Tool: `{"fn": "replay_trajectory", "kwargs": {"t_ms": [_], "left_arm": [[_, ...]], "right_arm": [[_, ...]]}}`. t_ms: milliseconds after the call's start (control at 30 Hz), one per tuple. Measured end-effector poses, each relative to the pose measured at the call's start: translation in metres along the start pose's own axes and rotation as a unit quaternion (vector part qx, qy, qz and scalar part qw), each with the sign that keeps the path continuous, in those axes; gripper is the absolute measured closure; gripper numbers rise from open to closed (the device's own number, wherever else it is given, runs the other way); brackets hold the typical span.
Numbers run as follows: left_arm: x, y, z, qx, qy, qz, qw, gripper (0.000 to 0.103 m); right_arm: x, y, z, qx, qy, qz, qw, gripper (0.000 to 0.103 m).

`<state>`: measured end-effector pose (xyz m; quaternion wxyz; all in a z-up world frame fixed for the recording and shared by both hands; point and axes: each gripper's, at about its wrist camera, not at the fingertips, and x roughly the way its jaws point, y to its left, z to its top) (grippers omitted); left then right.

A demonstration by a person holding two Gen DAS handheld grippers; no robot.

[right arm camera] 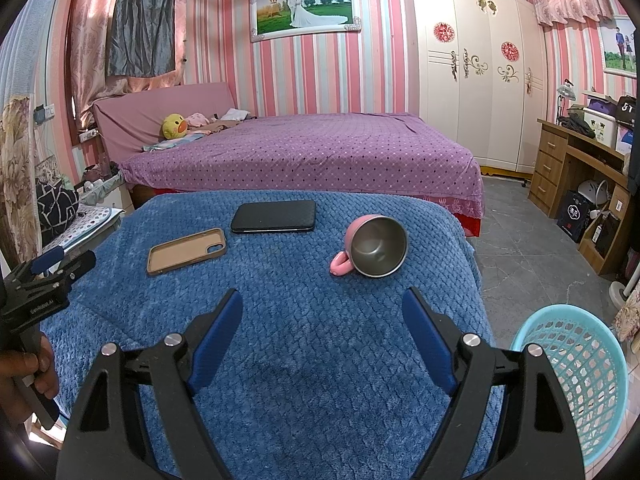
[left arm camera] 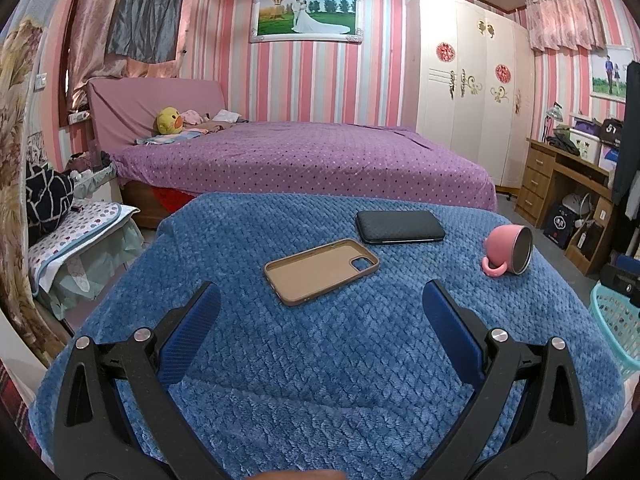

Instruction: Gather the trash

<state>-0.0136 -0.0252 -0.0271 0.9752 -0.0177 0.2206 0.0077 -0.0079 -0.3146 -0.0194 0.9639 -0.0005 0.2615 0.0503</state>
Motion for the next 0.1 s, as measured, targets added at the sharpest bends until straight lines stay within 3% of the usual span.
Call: {"fn": "replay_trajectory", "kwargs": {"t_ms": [100], "left_arm": [[0.0006, 0.0024, -0.0001, -0.007, 0.003, -0.002, 1.0000, 0.005]], "right_arm": [[-0.0008, -0.0007, -0.0006, 0.001, -0.001, 0.001, 1.000, 0.022]]}}
